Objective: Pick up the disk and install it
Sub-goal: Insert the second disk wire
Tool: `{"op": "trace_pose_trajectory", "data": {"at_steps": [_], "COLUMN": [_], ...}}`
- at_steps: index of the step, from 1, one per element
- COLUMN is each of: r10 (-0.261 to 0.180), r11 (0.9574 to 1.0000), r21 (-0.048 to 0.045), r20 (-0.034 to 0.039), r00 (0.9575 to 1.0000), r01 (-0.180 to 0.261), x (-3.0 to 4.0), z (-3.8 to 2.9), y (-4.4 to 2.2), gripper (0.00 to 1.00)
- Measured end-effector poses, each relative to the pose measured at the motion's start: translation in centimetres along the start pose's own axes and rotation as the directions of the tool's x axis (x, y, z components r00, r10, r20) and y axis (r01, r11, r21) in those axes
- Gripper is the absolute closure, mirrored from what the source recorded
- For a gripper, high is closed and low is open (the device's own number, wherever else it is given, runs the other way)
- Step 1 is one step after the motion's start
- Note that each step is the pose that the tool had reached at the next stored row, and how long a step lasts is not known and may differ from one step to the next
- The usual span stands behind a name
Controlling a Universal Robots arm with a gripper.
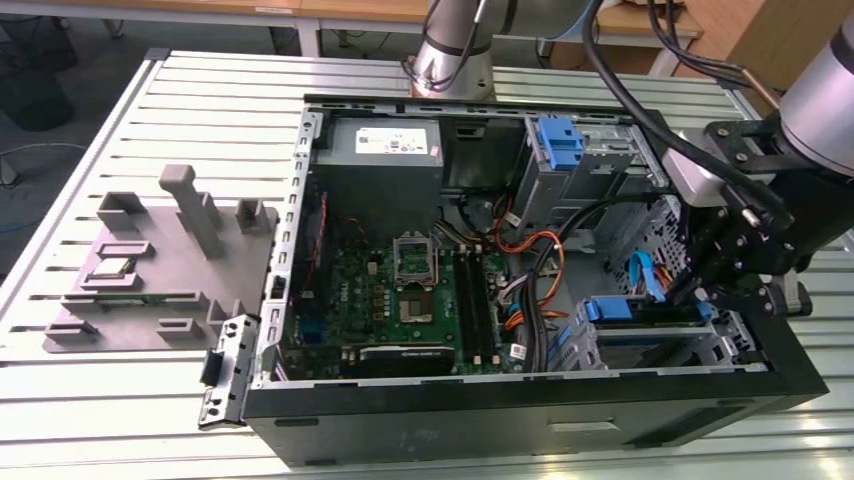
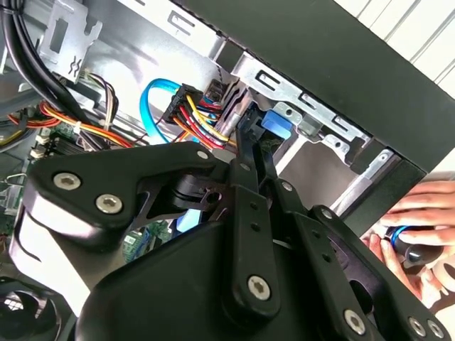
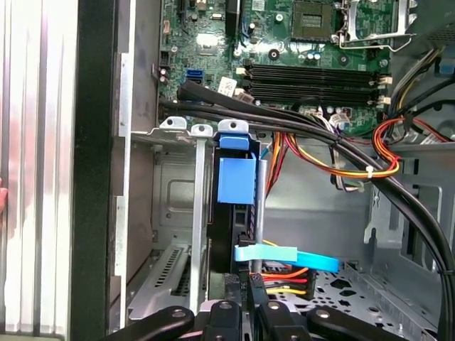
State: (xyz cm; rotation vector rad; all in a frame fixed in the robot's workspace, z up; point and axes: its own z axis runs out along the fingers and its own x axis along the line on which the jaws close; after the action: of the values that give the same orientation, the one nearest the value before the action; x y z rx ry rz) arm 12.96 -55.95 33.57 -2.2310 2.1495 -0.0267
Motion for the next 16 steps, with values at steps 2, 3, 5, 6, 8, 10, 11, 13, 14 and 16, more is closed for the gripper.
{"op": "trace_pose_trajectory", "data": {"at_steps": [2,3,5,6,8,10,11,13,14,16], "r10": [0.002,0.003,0.006,0.009,0.014,0.02,0.025,0.033,0.036,0.039], "r11": [1.0,1.0,1.0,1.0,0.9999,0.9998,0.9997,0.9995,0.9993,0.9993], "r21": [0.0001,0.0001,0.0001,0.0001,0.0002,0.0004,0.0004,0.0006,0.0006,0.0007], "r20": [0.0,-0.0004,-0.0013,-0.0017,-0.002,-0.0021,-0.0023,-0.0027,-0.0029,-0.0029], "r00": [1.0,1.0,1.0,1.0,0.9999,0.9998,0.9997,0.9995,0.9993,0.9993], "r01": [-0.002,-0.003,-0.006,-0.009,-0.014,-0.02,-0.025,-0.033,-0.036,-0.039], "x": [0.0,0.0,0.01,0.03,0.03,0.04,0.04,0.04,0.04,0.04], "z": [-0.02,-0.03,-0.04,-0.04,-0.03,0.01,0.03,0.08,0.09,0.1], "y": [0.0,0.0,0.0,0.0,0.0,0.0,0.0,0.01,0.04,0.08], "gripper": [0.84,0.84,0.84,0.84,0.84,0.84,0.84,0.84,0.84,0.84]}}
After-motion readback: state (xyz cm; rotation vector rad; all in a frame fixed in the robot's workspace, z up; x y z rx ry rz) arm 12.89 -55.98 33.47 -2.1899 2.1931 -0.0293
